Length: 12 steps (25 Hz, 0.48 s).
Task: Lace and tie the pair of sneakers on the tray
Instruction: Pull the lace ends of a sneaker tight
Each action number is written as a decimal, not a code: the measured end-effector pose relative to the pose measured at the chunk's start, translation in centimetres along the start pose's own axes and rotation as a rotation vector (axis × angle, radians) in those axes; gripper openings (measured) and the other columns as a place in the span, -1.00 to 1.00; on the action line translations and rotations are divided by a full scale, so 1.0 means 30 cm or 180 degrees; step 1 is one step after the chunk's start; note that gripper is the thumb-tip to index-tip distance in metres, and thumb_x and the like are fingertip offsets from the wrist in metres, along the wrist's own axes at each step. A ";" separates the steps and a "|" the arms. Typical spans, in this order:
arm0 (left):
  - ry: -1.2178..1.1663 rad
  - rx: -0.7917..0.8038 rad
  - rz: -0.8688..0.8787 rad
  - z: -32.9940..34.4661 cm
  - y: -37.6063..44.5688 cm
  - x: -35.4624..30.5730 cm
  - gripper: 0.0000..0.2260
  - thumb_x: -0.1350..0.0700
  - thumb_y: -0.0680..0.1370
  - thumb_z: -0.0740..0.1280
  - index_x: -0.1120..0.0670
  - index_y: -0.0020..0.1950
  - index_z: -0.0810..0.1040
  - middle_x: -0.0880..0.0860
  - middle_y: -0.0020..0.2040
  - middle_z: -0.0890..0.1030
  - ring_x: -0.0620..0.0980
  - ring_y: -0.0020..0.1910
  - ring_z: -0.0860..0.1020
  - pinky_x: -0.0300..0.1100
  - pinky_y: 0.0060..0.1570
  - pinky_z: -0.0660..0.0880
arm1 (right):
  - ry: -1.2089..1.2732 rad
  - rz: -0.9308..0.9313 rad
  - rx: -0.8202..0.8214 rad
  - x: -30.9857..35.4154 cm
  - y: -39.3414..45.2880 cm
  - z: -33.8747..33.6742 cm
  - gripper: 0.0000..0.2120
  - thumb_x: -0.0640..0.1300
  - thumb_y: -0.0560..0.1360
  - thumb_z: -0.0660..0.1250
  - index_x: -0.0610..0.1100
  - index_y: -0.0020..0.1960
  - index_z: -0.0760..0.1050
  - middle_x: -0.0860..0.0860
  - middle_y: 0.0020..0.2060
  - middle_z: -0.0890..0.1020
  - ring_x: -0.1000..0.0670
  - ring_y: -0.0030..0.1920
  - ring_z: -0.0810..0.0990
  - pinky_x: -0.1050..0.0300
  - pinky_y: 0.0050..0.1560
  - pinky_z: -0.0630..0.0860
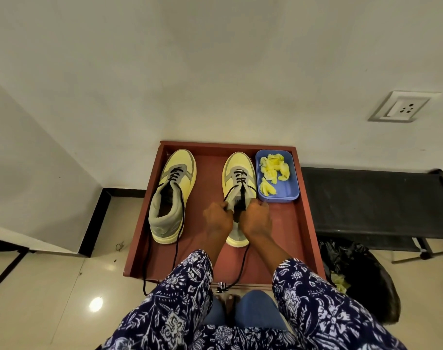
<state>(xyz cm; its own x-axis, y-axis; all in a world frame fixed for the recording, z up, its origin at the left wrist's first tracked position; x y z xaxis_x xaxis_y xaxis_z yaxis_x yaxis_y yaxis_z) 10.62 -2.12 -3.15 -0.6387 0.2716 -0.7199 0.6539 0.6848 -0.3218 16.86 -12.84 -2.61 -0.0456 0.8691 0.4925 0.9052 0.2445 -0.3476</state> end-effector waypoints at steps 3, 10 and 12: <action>-0.0038 0.0031 0.0051 -0.008 -0.001 -0.004 -0.77 0.22 0.52 0.30 0.26 0.14 0.58 0.25 0.11 0.61 0.20 0.15 0.53 -0.11 0.14 0.41 | 0.0016 0.0057 0.0002 -0.005 -0.002 -0.009 -0.60 -0.13 0.43 0.31 -0.26 0.22 0.39 -0.24 0.21 0.43 -0.27 0.18 0.47 -0.02 0.13 0.44; -0.0008 -0.0104 0.0335 -0.054 -0.004 -0.022 -0.78 0.20 0.53 0.27 0.29 0.08 0.59 0.25 0.05 0.63 0.21 0.08 0.56 -0.09 0.07 0.44 | -0.0293 -0.0227 -0.0403 0.040 -0.019 -0.064 -0.67 -0.12 0.50 0.19 -0.25 0.21 0.42 -0.22 0.21 0.44 -0.22 0.23 0.40 0.00 0.21 0.35; -0.0077 -0.0228 0.0395 -0.082 0.001 -0.021 -0.79 0.22 0.52 0.27 0.32 0.04 0.59 0.28 0.01 0.64 0.21 0.04 0.58 -0.04 0.07 0.46 | -0.0313 -0.0401 -0.0522 0.076 -0.028 -0.076 -0.67 -0.14 0.50 0.19 -0.27 0.20 0.44 -0.23 0.19 0.46 -0.21 0.22 0.40 0.00 0.24 0.32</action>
<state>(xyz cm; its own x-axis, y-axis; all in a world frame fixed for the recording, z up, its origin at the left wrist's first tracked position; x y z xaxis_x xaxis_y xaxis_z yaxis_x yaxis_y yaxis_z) 10.05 -0.63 -1.19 -0.5442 0.3416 -0.7663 0.6961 0.6936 -0.1852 16.97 -12.05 0.62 -0.1962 0.8758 0.4410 0.9459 0.2875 -0.1501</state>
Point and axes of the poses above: each hand's wrist, its own y-axis towards the middle knuckle, its own z-axis out of the palm, x = y × z, the point moved 8 cm from there along y, towards the middle knuckle
